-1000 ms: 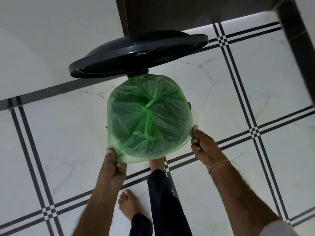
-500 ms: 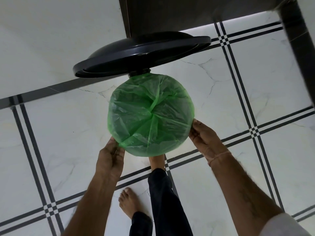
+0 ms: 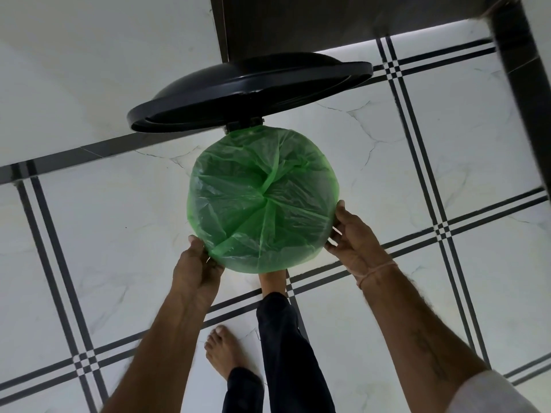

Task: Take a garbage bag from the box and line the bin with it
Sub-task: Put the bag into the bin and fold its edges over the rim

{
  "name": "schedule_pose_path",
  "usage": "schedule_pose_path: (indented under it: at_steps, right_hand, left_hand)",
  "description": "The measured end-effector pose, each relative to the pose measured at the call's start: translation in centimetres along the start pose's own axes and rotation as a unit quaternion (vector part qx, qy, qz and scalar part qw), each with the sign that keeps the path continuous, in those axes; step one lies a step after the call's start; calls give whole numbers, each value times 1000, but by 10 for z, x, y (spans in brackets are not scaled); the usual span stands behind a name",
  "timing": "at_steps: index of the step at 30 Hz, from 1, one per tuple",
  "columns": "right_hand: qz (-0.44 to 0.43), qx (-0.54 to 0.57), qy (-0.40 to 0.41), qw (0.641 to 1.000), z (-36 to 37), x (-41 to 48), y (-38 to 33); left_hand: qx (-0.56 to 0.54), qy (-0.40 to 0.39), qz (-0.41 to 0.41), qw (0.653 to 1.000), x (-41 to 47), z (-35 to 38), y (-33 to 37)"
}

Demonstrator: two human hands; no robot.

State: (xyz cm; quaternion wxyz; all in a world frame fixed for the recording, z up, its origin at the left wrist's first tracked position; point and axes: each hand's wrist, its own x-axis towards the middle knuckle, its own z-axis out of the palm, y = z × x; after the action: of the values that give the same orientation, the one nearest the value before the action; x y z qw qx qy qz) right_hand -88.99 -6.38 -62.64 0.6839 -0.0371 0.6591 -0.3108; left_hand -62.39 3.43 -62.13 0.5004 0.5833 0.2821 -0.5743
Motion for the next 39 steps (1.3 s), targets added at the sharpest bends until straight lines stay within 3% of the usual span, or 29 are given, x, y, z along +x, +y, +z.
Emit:
schedule_pose_path:
  at_steps: [8, 15, 19, 23, 28, 33, 39]
  right_hand:
    - [61, 76, -11, 995, 6, 8, -1]
    - [64, 72, -21, 995, 4, 12, 2]
    - [53, 15, -62, 997, 10, 9, -2]
    - [60, -35, -31, 997, 18, 9, -10]
    - [42, -69, -2, 997, 18, 7, -15]
    - [24, 0, -29, 999, 14, 6, -8]
    - [34, 58, 20, 998, 0, -12, 26]
  left_hand:
    - [-59, -4, -16, 998, 2, -8, -10]
    - [23, 5, -34, 999, 4, -2, -2]
    - [41, -37, -14, 998, 4, 0, 3]
    - [71, -31, 9, 997, 4, 6, 7]
    - [17, -2, 30, 999, 4, 13, 6]
    - [-84, -6, 23, 996, 7, -4, -2]
    - [-112, 18, -61, 992, -8, -8, -34]
